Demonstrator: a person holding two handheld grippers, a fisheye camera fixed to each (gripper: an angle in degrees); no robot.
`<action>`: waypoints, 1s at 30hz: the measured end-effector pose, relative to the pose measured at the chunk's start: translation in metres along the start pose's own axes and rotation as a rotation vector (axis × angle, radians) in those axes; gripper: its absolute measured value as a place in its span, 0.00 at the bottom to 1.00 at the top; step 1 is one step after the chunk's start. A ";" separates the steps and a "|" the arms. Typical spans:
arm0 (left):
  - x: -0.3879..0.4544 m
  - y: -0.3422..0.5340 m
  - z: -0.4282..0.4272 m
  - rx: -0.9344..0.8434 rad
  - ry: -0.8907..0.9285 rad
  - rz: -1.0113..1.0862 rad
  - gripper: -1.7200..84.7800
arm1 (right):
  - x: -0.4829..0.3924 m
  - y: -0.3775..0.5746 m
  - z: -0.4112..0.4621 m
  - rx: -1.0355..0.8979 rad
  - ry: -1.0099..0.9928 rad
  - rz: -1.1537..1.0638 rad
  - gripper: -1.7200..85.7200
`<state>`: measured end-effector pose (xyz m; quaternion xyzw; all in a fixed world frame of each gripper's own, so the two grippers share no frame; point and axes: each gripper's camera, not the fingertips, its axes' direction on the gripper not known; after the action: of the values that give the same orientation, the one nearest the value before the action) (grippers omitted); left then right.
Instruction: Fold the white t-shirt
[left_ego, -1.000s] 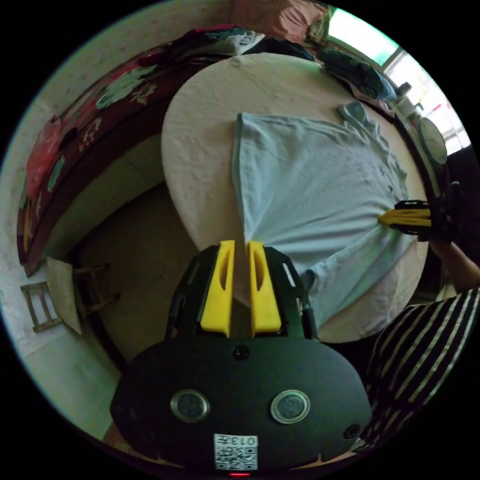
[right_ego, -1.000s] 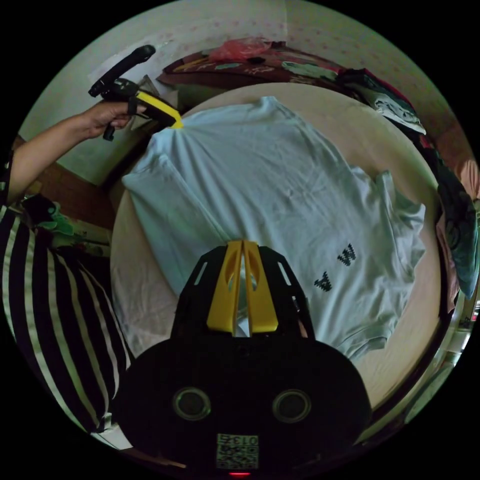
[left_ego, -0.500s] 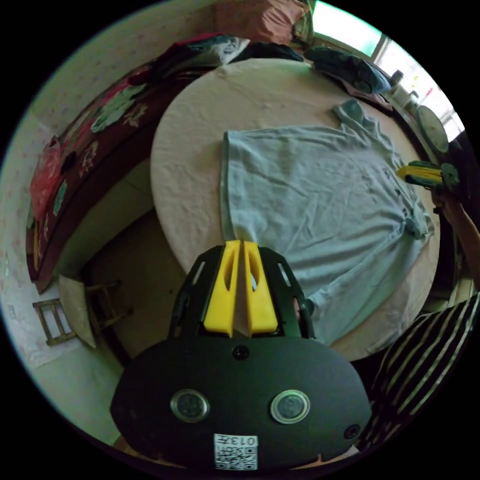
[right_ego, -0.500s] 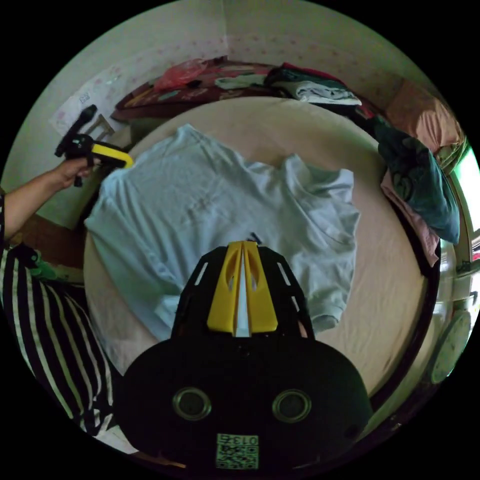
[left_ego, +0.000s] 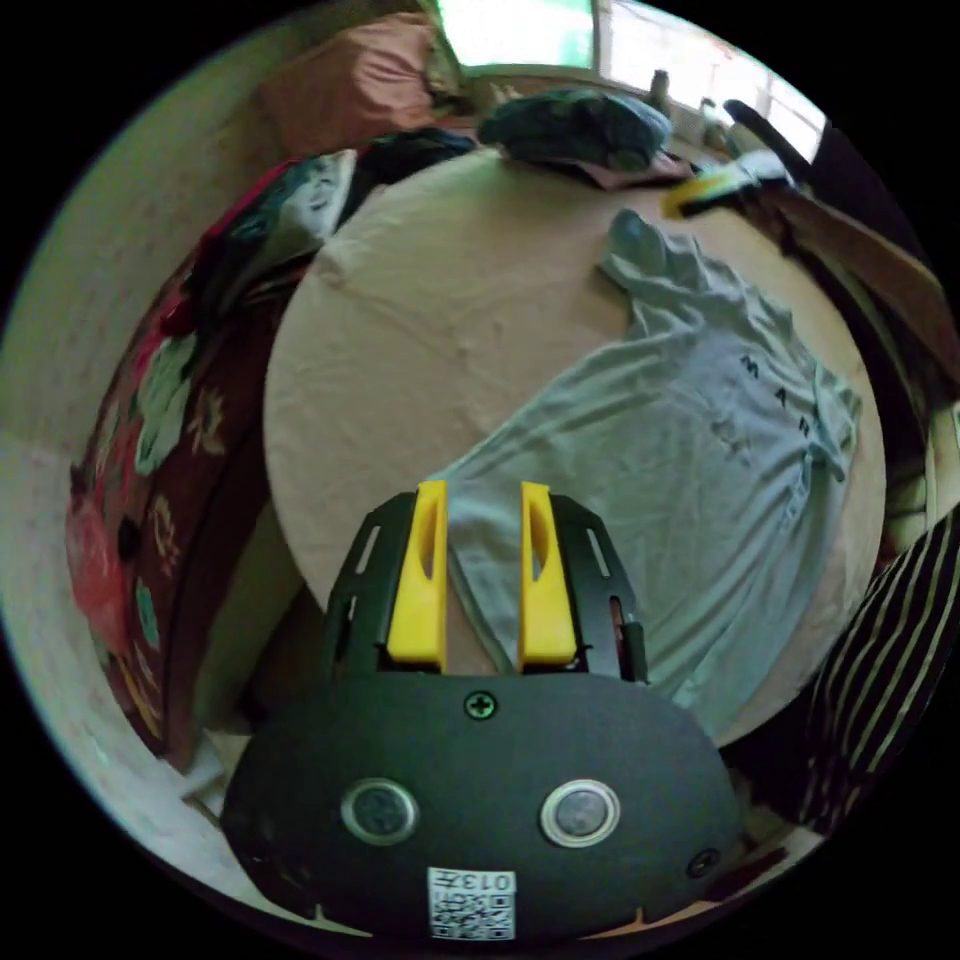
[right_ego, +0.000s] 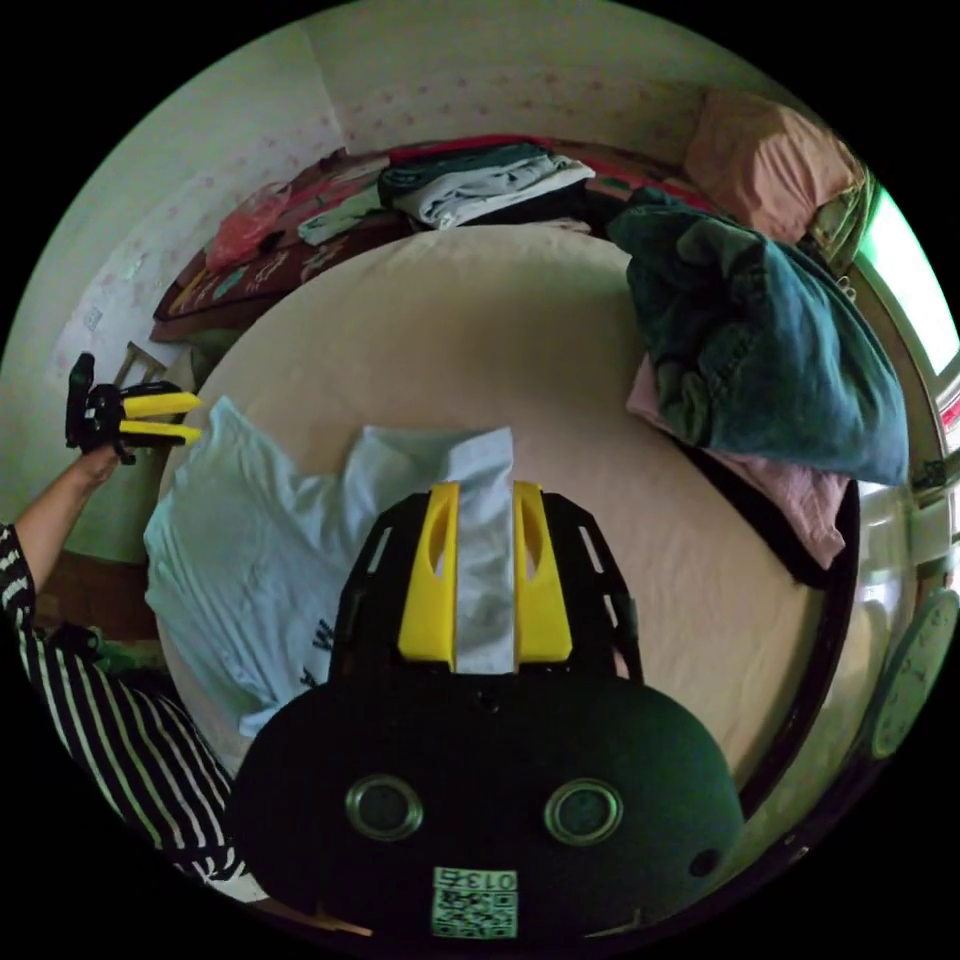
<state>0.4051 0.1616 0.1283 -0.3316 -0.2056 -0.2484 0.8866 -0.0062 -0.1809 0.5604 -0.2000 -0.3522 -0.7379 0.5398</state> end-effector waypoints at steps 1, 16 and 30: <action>-0.001 -0.013 0.010 -0.047 0.003 0.054 0.16 | 0.005 -0.011 0.008 -0.032 -0.035 -0.013 0.12; -0.009 -0.033 -0.021 -0.029 0.058 0.081 0.03 | 0.022 -0.005 -0.030 0.031 0.000 -0.084 0.02; 0.046 -0.024 -0.058 -0.040 -0.060 0.072 0.02 | 0.017 0.016 0.004 -0.079 -0.054 -0.036 0.14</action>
<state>0.4388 0.0921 0.1242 -0.3636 -0.2153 -0.2104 0.8816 0.0025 -0.1915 0.5791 -0.2346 -0.3406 -0.7554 0.5083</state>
